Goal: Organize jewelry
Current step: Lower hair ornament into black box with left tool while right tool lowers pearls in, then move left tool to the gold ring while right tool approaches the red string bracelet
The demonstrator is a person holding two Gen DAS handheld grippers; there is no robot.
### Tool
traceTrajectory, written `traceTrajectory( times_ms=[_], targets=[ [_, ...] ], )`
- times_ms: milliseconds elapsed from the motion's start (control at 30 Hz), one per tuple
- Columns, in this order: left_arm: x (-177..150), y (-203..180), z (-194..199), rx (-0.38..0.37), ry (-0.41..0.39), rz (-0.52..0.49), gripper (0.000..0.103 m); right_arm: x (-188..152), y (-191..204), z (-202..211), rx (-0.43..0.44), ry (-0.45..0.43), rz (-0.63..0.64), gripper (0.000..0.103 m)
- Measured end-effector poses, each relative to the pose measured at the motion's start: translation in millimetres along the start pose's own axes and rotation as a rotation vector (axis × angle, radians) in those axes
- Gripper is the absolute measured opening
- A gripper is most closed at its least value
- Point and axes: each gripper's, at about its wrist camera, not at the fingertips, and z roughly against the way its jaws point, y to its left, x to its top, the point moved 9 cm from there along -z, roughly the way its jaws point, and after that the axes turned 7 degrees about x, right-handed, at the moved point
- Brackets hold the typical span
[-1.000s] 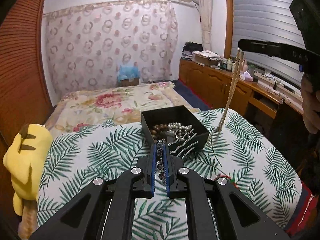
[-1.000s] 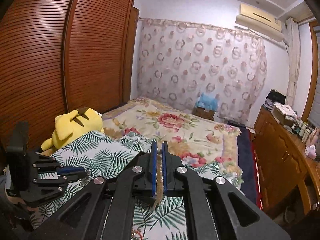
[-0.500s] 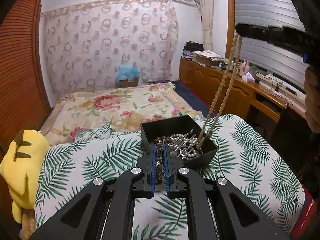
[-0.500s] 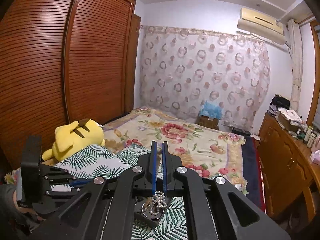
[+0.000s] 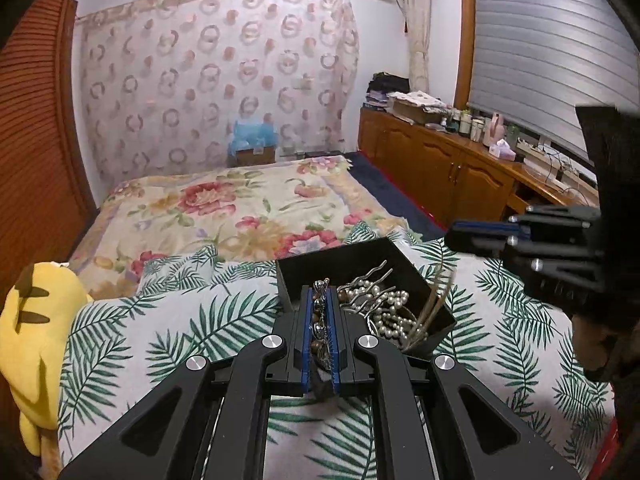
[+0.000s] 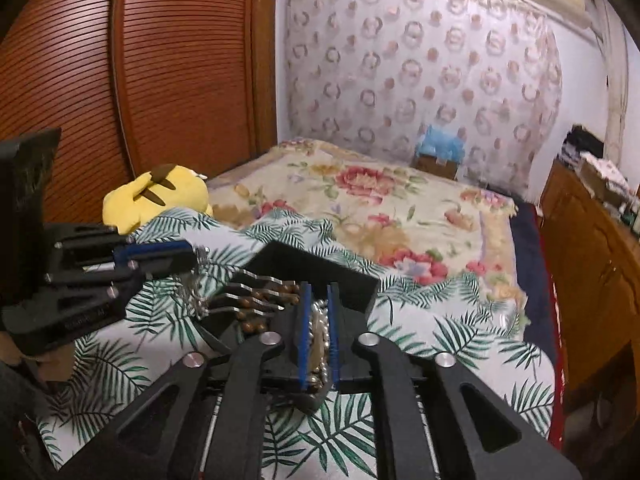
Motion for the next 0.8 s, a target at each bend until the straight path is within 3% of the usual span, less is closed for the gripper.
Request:
traceTrajectory(
  times_ms=[33, 67, 500, 800],
  targets=[
    [0.7, -0.7, -2.7, -0.001, 0.004, 0.0, 0.006, -1.9, -3.1, -0.7, -0.002, -0.001, -0.007, 0.027],
    [1.3, -1.7, -5.1, -0.003, 0.007, 0.0, 0.006, -4.0, -6.4, -1.1, 0.0, -0.004, -0.015, 0.027],
    [-3.7, -17.2, -45.0, -0.042, 0.087, 0.002, 0.006, -41.3, -24.3, -6.7, -0.018, 0.035, -0.042, 0.027],
    [-3.1, -24.3, -55.1, -0.054, 0.109, -0.01, 0.006, -55.1, -14.2, -2.3, 0.011, 0.041, -0.054, 0.027]
  ],
)
